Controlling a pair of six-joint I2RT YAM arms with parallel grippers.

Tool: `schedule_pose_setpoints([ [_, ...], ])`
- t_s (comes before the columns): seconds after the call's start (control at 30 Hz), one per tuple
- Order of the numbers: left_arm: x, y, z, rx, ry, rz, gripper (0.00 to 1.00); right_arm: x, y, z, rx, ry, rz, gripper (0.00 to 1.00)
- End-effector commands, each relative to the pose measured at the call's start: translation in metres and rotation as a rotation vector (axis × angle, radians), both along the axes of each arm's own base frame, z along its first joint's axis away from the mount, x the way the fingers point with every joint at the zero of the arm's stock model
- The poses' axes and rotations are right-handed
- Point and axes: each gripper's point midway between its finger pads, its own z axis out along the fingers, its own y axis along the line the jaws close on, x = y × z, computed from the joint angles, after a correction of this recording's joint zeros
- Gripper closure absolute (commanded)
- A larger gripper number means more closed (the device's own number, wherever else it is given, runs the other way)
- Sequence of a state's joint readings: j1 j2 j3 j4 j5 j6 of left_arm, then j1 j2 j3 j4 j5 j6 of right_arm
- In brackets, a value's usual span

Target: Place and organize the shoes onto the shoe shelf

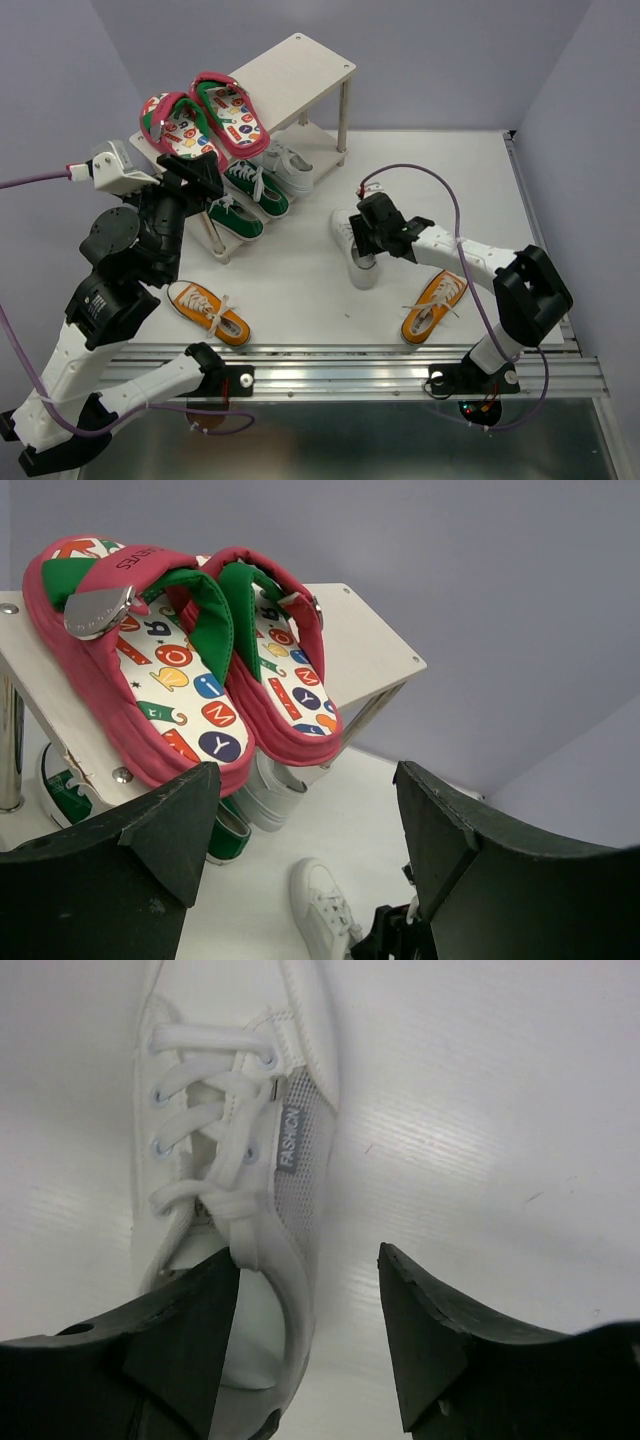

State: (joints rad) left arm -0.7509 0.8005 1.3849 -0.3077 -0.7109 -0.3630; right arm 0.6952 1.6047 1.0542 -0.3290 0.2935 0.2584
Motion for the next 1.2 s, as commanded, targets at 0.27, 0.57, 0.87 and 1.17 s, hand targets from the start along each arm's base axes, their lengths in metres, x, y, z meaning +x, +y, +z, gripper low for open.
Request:
schedule_pose_setpoints([
  [0.27, -0.004, 0.005, 0.012, -0.037, -0.033, 0.009, 0.18, -0.013, -0.010, -0.001, 0.084, 0.101, -0.101, 0.21],
  [0.57, 0.000, 0.000, 0.013, -0.028, -0.033, -0.001, 0.18, -0.043, 0.003, -0.023, 0.188, 0.251, -0.111, 0.50],
  [0.87, -0.004, 0.004, 0.015, -0.041, -0.040, 0.000, 0.18, 0.027, -0.034, 0.043, 0.098, -0.021, -0.196, 0.99],
  [1.17, -0.007, 0.013, 0.020, -0.037, -0.046, 0.031, 0.18, 0.096, -0.036, 0.097, 0.089, -0.150, -0.180, 0.99],
])
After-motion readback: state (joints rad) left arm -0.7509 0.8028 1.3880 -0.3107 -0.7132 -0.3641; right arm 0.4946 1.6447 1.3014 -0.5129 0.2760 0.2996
